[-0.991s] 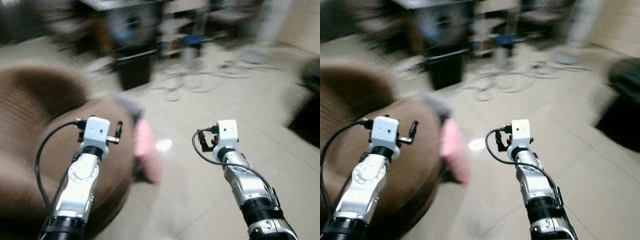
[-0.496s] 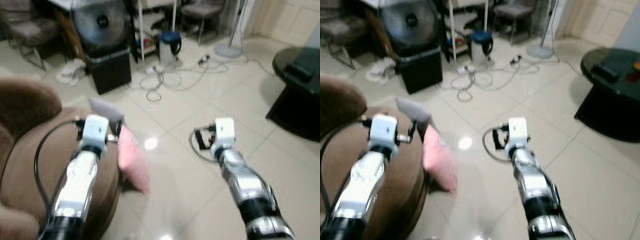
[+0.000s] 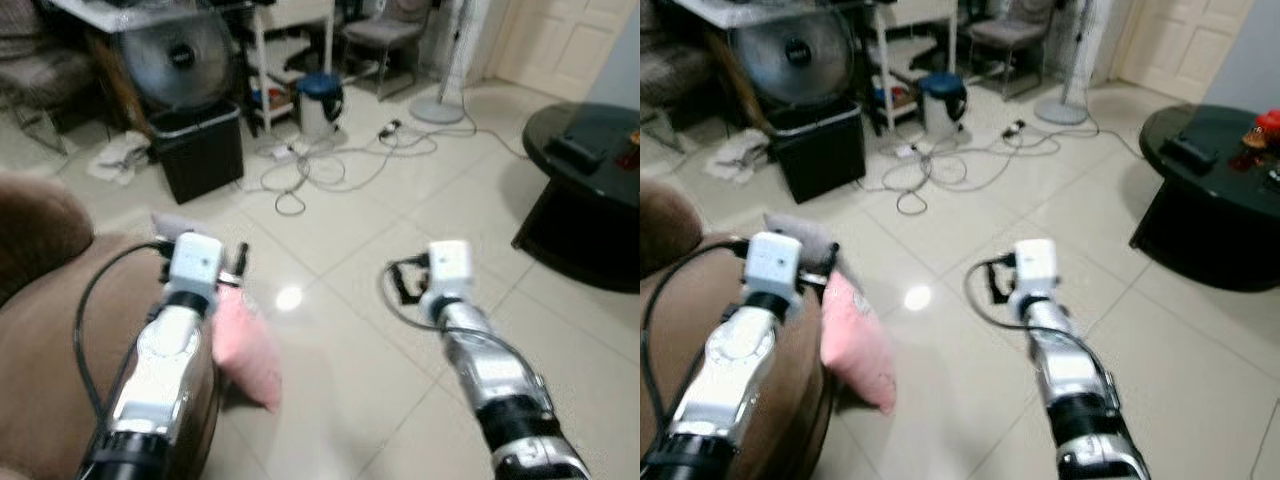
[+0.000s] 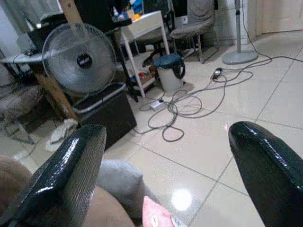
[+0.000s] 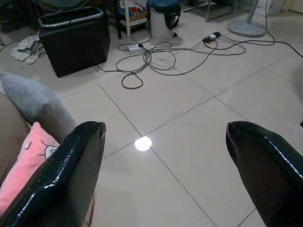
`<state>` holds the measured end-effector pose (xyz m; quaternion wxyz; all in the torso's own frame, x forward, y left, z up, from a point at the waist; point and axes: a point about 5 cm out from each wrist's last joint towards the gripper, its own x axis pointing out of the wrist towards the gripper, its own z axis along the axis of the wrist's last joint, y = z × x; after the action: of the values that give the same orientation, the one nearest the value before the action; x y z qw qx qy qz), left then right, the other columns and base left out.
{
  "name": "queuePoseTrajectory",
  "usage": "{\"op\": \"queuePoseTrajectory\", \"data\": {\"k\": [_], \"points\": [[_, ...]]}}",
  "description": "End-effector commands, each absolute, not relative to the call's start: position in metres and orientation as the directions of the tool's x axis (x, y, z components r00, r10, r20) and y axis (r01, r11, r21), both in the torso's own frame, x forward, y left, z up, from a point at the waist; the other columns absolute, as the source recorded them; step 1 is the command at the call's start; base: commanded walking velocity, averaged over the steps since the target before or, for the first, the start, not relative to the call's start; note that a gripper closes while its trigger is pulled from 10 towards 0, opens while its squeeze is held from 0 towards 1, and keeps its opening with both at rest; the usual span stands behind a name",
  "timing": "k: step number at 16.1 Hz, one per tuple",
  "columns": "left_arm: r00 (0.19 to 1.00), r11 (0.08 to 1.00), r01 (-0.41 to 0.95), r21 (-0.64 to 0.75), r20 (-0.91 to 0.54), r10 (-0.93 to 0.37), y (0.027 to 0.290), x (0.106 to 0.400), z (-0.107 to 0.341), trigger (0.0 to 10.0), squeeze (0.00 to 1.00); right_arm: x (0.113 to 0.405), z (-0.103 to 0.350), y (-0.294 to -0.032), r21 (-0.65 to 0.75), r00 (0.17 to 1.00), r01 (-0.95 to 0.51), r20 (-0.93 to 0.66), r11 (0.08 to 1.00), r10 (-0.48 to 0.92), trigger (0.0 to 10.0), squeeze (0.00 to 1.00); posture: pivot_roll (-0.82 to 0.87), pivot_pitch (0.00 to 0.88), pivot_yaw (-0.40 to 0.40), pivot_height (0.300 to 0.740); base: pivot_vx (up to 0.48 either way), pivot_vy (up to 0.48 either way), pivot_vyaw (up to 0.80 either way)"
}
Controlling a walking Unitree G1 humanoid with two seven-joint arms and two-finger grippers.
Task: Move the pillow to the sofa from floor
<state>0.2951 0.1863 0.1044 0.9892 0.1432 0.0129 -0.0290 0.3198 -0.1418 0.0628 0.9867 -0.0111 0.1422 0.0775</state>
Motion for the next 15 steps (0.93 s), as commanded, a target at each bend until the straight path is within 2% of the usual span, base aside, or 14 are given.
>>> {"op": "queuePoseTrajectory", "data": {"k": [1, 4, 11, 15], "points": [[0.997, 0.959, 0.08, 0.273, -0.04, -0.071, 0.1803, 0.2957, 0.1036, 10.0, 0.0, 0.3204, 0.0648, -0.1532, -0.033, 0.951, -0.146, -0.282, 0.989, 0.131, 10.0, 0.0, 0.02, 0.0, 0.003, 0.74, 0.341, 0.0, 0.0], [0.997, 0.959, 0.079, 0.271, -0.043, -0.07, 0.1803, 0.2952, 0.1031, 10.0, 0.0, 0.3206, 0.0648, -0.1528, -0.037, 0.949, -0.156, -0.282, 0.987, 0.14, 10.0, 0.0, 0.02, 0.0, 0.003, 0.74, 0.34, 0.0, 0.8], [0.996, 0.958, 0.087, 0.272, -0.048, -0.077, 0.1802, 0.2951, 0.1025, 10.0, 0.0, 0.3196, 0.0632, -0.1534, -0.025, 0.948, -0.148, -0.287, 0.989, 0.135, 10.0, 0.0, 0.02, 0.0, 0.001, 0.74, 0.344, 0.0, 0.0], [0.996, 0.959, 0.088, 0.271, -0.052, -0.077, 0.1807, 0.2943, 0.1014, 10.0, 0.0, 0.3188, 0.0624, -0.1516, -0.045, 0.945, -0.17, -0.292, 0.984, 0.15, 10.0, 0.0, 0.02, 0.0, 0.001, 0.74, 0.352, 0.0, 0.78]]}}
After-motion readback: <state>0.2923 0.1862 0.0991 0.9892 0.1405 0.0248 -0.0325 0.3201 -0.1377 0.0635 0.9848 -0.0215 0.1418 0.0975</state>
